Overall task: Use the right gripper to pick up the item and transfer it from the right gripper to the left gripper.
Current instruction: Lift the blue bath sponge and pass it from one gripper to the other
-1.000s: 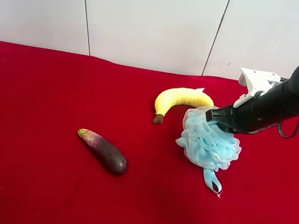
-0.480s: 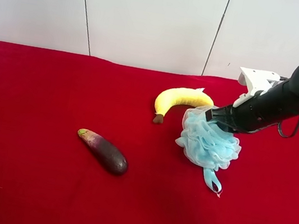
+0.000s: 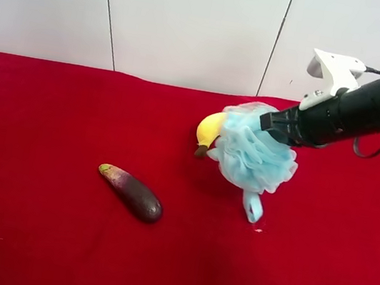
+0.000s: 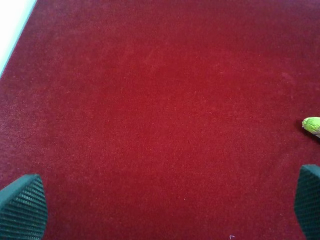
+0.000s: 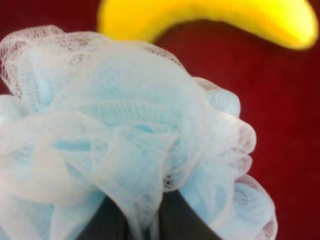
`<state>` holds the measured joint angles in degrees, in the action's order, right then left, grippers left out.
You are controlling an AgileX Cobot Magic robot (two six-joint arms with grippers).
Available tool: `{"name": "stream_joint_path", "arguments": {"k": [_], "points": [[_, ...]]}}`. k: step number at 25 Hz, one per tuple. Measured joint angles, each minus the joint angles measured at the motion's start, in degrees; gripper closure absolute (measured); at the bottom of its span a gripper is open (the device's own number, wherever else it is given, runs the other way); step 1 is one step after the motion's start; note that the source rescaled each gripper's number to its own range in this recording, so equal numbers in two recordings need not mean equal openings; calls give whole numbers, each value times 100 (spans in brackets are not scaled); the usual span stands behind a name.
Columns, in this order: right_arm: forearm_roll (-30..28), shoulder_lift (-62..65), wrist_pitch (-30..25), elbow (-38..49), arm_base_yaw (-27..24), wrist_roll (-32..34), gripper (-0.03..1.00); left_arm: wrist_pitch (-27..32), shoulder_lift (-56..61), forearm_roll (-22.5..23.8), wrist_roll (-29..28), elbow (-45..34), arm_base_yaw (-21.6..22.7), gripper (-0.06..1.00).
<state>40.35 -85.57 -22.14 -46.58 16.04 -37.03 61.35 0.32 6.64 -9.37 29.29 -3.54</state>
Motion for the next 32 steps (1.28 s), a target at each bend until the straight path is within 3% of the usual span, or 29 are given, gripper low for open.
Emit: {"name": "stream_joint_path", "arguments": {"k": [10, 18, 32], "points": [[1747, 69, -148, -7, 848, -1666, 97, 0, 0, 0, 0, 0, 0, -6], [3157, 69, -728, -532, 936, -2940, 97, 0, 0, 0, 0, 0, 0, -6], [3324, 90, -881, -1615, 955, -3079, 97, 0, 0, 0, 0, 0, 0, -6]]}}
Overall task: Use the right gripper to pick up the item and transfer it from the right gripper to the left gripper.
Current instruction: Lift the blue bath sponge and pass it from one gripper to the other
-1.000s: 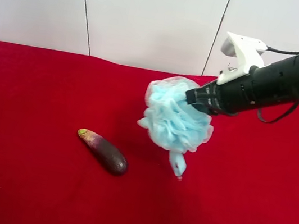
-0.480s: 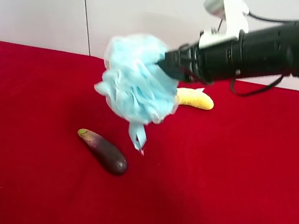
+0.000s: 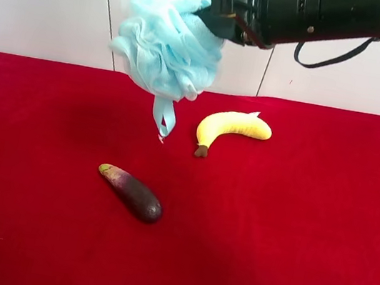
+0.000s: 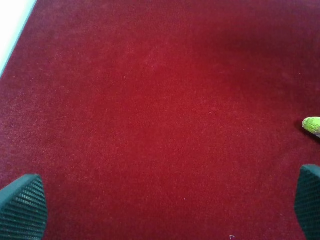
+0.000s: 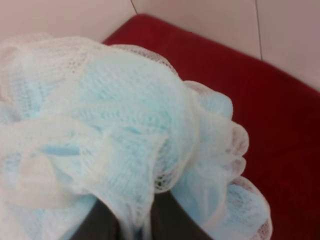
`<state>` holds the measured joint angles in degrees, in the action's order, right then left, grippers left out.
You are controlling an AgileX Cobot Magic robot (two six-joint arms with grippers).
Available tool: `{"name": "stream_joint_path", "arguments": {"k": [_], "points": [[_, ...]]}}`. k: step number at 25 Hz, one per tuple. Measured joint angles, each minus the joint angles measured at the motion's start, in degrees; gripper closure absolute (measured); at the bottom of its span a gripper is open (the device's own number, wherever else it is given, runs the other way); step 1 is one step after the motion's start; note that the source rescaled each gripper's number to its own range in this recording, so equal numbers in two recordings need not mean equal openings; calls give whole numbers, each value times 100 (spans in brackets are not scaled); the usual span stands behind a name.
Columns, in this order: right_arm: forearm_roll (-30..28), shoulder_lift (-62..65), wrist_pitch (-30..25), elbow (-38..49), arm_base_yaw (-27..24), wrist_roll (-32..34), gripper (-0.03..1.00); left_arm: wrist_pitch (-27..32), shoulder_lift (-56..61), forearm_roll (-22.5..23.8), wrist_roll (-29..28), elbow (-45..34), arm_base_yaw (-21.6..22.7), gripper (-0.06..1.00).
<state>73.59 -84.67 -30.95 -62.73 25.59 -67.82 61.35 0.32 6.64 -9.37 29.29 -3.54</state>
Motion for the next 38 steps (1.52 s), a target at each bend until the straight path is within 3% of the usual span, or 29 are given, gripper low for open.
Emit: {"name": "stream_joint_path", "arguments": {"k": [5, 10, 14, 17, 22, 27, 34, 38], "points": [[40, 0, -41, -7, 0, 0, 97, 0, 0, -24, 24, 0, 0, -6], [40, 0, -129, -7, 0, 0, 97, -12, -77, -337, 310, 0, 0, -6], [40, 0, -129, -7, 0, 0, 97, -117, -508, -881, 821, 22, 0, -6], [153, 0, -143, -7, 0, 0, 97, -577, -967, -1351, 1251, 107, 0, -6], [326, 0, -207, -7, 0, 0, 97, -1566, -1779, -2402, 2384, 127, 0, -6], [576, 0, -311, -12, 93, -117, 97, -2181, -2618, -3599, 3626, 127, 0, -6], [758, 0, -278, -18, 315, -260, 97, -2385, -3646, -5887, 5774, 127, 0, -6], [761, 0, -247, -18, 315, -260, 97, -2527, -4131, -6807, 6707, 132, 0, -6]]}}
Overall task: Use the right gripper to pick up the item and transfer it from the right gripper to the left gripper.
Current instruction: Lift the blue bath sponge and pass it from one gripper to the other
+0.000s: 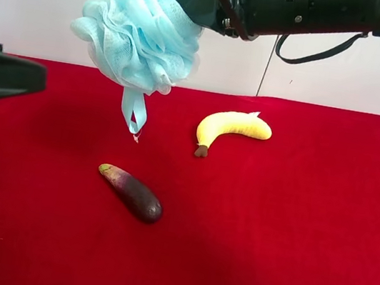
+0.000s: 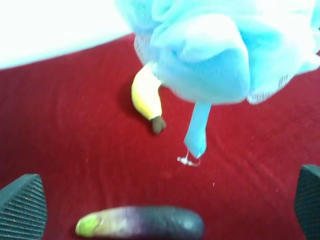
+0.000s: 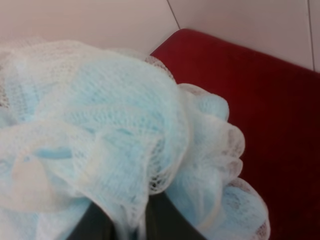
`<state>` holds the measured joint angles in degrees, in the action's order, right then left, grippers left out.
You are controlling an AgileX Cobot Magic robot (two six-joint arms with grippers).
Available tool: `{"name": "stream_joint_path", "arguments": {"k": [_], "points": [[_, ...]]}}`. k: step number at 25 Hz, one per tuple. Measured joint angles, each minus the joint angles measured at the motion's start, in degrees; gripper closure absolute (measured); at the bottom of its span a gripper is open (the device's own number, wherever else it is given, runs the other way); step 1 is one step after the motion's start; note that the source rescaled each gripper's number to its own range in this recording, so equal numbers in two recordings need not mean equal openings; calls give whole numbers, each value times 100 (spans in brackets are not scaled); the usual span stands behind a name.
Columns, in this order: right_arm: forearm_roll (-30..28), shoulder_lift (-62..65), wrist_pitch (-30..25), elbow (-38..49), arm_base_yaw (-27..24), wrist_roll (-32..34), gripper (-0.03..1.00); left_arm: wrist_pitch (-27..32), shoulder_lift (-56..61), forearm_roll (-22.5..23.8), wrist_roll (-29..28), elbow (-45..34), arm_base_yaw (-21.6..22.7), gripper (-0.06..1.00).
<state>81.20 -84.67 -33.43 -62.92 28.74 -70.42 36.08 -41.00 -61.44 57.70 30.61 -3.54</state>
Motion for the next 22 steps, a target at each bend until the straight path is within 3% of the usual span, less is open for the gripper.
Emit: {"name": "stream_joint_path", "arguments": {"k": [3, 9, 15, 19, 22], "points": [[4, 0, 71, 0, 0, 0, 97, -163, -373, -525, 503, 82, 0, -6], [42, 0, 104, 0, 0, 0, 97, -309, -1215, -936, 933, 421, 0, -6], [132, 0, 204, 0, 0, 0, 97, -523, -1908, -1009, 1018, 1000, 0, -6], [133, 0, 258, 0, 0, -2, 97, -674, -2100, -811, 1025, 1275, -9, -6], [133, 0, 258, 0, 0, -2, 97, -669, -2107, -691, 1025, 1275, -348, -6]]}}
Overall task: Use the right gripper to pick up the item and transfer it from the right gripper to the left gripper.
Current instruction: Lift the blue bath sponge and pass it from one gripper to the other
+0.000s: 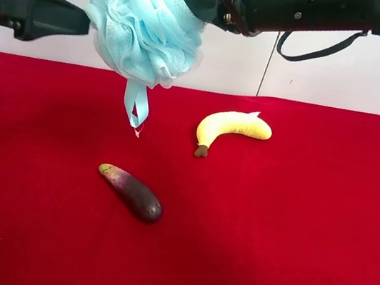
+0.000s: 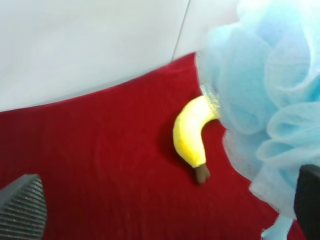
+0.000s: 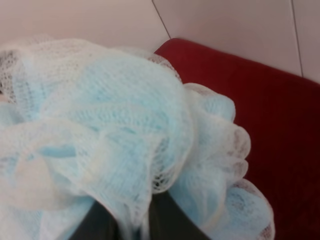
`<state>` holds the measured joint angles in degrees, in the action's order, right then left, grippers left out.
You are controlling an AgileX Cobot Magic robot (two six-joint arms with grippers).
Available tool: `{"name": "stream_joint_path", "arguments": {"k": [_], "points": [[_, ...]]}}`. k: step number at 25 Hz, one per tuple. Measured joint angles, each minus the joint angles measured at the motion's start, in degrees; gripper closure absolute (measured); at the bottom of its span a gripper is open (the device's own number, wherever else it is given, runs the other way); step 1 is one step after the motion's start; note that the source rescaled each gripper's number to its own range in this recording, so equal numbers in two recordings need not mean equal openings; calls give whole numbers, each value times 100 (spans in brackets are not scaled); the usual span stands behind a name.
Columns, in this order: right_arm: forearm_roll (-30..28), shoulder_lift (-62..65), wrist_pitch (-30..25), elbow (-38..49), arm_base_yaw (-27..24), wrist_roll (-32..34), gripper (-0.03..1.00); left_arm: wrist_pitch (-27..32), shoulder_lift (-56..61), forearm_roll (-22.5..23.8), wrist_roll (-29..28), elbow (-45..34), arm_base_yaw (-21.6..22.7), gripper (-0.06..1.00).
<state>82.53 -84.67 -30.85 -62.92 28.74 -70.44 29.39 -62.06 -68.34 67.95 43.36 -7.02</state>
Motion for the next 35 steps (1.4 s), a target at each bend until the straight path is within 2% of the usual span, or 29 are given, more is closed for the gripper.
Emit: {"name": "stream_joint_path", "arguments": {"k": [3, 4, 6, 8, 13, 18, 24, 25, 27, 28, 30, 31, 32, 33, 35], "points": [[0, 0, 16, 0, 0, -21, 97, -92, 0, 42, -6, 0, -679, -6], [0, 0, 43, 0, 0, -39, 97, -92, 0, 42, -6, 0, -679, -6], [0, 0, 126, 0, 0, -82, 97, -344, 0, 62, -18, 0, -1162, -6], [5, 0, 188, 0, 0, -133, 97, -706, -10, 70, -27, 0, -1694, -6], [5, 0, 140, 0, 0, -138, 97, -1713, -85, 70, -25, 0, -2526, -6], [202, 0, -89, 0, 0, -145, 97, -2484, -430, 70, -25, 9, -2974, -6], [250, 0, -158, 0, 0, -182, 97, -3033, -800, 70, -25, 17, -3079, -3], [250, 0, -144, 0, 0, -184, 97, -3130, -813, 70, -25, 17, -3086, 1], [250, 0, -98, 0, 0, -184, 97, -3284, -835, 70, -25, 17, -3086, 16], [250, 0, -57, 0, 0, -184, 97, -3383, -840, 70, -25, 17, -3086, 39], [250, 0, 7, -7, 0, -184, 97, -3428, -842, 70, -25, 17, -3086, 70], [250, 0, 19, -12, 0, -184, 97, -3439, -842, 70, -25, 17, -3086, 82], [250, 0, 24, -12, 0, -188, 97, -3452, -842, 70, -25, 17, -3086, 91], [250, 0, 24, -17, 0, -188, 97, -3465, -842, 70, -25, 17, -3086, 94], [250, 0, 38, -17, 0, -188, 97, -3494, -842, 70, -25, 17, -3086, 94]]}}
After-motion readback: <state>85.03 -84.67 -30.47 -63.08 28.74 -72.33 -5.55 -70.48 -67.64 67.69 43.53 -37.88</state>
